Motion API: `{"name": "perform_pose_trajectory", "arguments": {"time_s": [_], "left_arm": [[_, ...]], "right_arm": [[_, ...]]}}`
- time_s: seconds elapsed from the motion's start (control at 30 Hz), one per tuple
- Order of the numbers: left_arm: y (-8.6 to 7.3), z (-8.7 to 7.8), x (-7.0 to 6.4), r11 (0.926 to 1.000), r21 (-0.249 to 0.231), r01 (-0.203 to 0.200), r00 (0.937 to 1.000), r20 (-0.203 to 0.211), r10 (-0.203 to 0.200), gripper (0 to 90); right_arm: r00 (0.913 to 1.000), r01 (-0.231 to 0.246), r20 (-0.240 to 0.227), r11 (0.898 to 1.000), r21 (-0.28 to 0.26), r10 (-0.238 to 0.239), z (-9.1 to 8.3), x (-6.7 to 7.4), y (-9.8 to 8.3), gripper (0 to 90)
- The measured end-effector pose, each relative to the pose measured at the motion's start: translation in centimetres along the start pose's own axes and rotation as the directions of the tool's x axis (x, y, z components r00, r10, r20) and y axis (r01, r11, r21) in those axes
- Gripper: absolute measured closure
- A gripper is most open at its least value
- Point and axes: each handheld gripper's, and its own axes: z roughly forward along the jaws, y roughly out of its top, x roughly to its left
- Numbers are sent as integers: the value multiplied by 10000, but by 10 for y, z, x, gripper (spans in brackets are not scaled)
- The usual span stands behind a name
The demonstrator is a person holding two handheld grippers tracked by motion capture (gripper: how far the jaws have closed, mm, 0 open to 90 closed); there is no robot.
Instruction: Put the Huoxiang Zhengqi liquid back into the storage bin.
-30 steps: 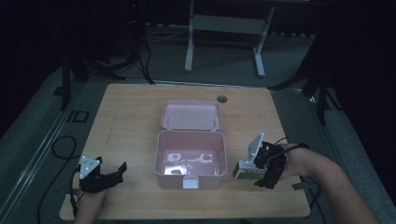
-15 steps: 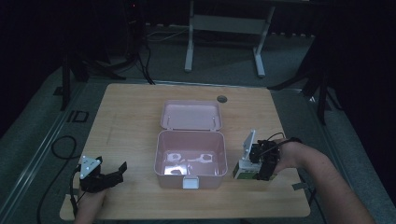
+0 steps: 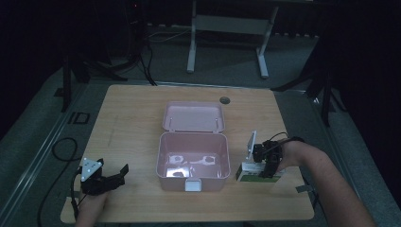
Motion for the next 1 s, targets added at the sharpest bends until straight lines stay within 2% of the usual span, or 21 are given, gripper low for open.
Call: {"name": "perform_pose_trajectory", "arguments": {"time_s": [0.17, 0.37, 0.43, 0.6, 0.73, 0.9, 0.93, 1.0], "left_arm": [[0, 0, 0, 10000, -2, -17, 10000, -3, 17, 14], [0, 0, 0, 10000, -3, 1, 10000, -8, -1, 14], [0, 0, 0, 10000, -41, 29, 10000, -35, -29, 14], [0, 0, 1, 10000, -62, 60, 9999, -82, -60, 14], [0, -1, 1, 10000, -78, 57, 10000, -74, -57, 14], [1, -1, 1, 9999, -93, 51, 10000, -69, -51, 14], [1, -1, 1, 9999, -93, 51, 10000, -70, -51, 14], [1, -1, 1, 9999, -91, 51, 10000, -68, -52, 14]], "right_arm": [[9998, -18, -182, 9997, 235, 23, 6, -1, -1, 389], [9997, 9, -224, 9990, 454, 1, 12, -1, -3, 547], [9992, 40, -396, 9986, 531, -19, 14, -2, -4, 594], [9987, 202, -489, 9980, 595, -172, 14, -2, -4, 618], [9977, 137, -668, 9971, 751, -87, 13, -1, -3, 620], [9985, -171, -509, 9982, 569, 200, 0, 0, -6, 620], [9983, -338, -465, 9989, 324, 352, -10, 2, -7, 620], [9981, -395, -465, 9989, 267, 407, -14, 2, -7, 620]]}}
